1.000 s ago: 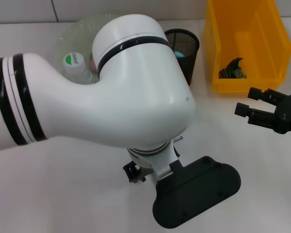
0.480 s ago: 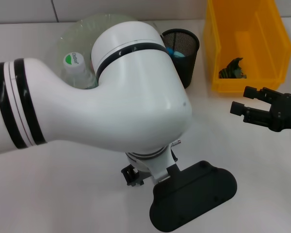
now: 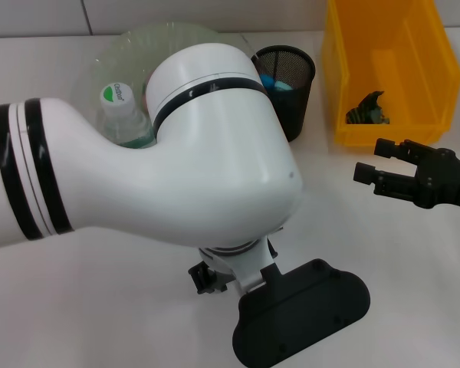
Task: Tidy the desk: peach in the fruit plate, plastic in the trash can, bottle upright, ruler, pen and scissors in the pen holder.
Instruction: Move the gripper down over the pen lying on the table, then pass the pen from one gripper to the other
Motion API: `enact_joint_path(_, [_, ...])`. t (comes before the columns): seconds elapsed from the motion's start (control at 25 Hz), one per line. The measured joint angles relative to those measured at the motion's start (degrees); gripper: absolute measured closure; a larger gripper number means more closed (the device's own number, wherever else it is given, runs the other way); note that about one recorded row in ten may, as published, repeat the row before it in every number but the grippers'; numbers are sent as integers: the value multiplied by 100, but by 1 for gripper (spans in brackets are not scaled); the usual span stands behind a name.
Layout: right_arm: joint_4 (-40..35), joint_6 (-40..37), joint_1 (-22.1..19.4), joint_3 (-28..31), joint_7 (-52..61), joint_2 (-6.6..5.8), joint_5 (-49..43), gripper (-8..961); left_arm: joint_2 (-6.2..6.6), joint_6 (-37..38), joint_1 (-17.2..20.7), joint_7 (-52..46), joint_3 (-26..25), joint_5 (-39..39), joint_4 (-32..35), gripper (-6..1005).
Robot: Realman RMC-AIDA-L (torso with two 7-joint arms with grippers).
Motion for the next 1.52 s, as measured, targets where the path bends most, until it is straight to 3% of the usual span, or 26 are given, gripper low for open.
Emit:
enact_joint_path(0.48, [-3,-33,88,1,26,-6,8,114,0,66,-21,-14,33,60,22,725])
enact_joint_path(1.2, [21,-10,204,-10,68,0,4,114,2,49,-47,131,280,21,-145,721])
enact_joint_path(1.52, [48,-9,190,-60,106,0,17,114,2,224,-27,305,295,30,-101,831])
